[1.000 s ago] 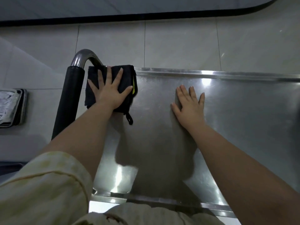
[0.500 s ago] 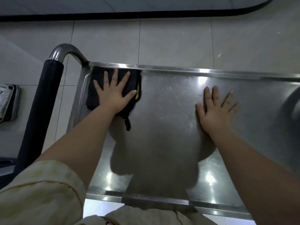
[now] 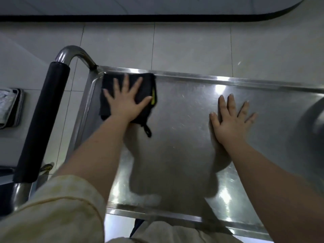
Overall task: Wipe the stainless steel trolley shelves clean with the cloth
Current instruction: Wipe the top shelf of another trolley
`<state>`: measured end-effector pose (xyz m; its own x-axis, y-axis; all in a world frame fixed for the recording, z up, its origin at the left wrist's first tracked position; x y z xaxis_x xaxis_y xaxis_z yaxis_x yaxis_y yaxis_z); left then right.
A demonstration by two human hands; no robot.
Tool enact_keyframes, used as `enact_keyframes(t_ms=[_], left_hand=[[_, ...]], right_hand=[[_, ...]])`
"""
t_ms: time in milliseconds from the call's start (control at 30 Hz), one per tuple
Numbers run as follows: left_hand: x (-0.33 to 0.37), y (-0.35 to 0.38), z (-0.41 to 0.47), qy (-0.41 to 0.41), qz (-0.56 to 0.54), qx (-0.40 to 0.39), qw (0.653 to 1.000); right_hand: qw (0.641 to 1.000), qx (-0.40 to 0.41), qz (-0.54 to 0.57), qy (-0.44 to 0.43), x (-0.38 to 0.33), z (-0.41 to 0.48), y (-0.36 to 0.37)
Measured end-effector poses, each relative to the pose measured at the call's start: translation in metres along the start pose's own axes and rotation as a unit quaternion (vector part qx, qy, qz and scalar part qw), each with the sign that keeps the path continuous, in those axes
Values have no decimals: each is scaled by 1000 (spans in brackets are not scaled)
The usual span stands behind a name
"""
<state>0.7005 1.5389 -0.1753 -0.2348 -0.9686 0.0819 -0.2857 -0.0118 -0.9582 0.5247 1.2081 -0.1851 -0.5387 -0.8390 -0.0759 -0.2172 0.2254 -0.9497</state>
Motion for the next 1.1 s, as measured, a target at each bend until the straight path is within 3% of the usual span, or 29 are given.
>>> enact_keyframes(t_ms=[67,167,233,367,467,533,700,833,933,1100], left_hand=[[-52,-6,3,-39,5,-15,999],[-46,-3,10,-58,1,-19,998],[8,2,16,-28,1,-9,1000],[166,22,-2,139,21,-34,990],[210,29,-24,207,29,-45,977],[180,20,-17,189,4,-18,982],[-1,-7,19,5,-10,13,1000],[-57,-9,22,-8,16,-10,1000],[-15,-1,23,-10,-8,-24,1000],[169,21,2,120,11,-44,992]], right_hand=[[1000,3,-2,0,-3,-1,1],[1000,9,-10,6,-6,-2,0],[1000,8,-9,5,-6,-2,-1],[1000,14,10,8,-6,-3,-5],[1000,12,8,6,-4,-4,-6],[1000,3,10,9,-1,-3,-4],[1000,2,-13,17,-4,0,-3],[1000,1,-24,18,-7,-1,-2],[999,-2,-24,23,-8,-2,-3],[999,-11,-27,26,-4,4,0]])
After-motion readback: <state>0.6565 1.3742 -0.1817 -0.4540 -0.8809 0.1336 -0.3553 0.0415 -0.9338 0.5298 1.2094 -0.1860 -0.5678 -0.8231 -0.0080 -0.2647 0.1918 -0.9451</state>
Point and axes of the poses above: each hand's wrist, its own z-axis towards the middle knuckle, its own y-axis out of the palm, x = y × z, the point moved 10 cm from there along z, towards the middle knuckle, and after that the axes turned 3 degrees about y, right-handed, at the moved point
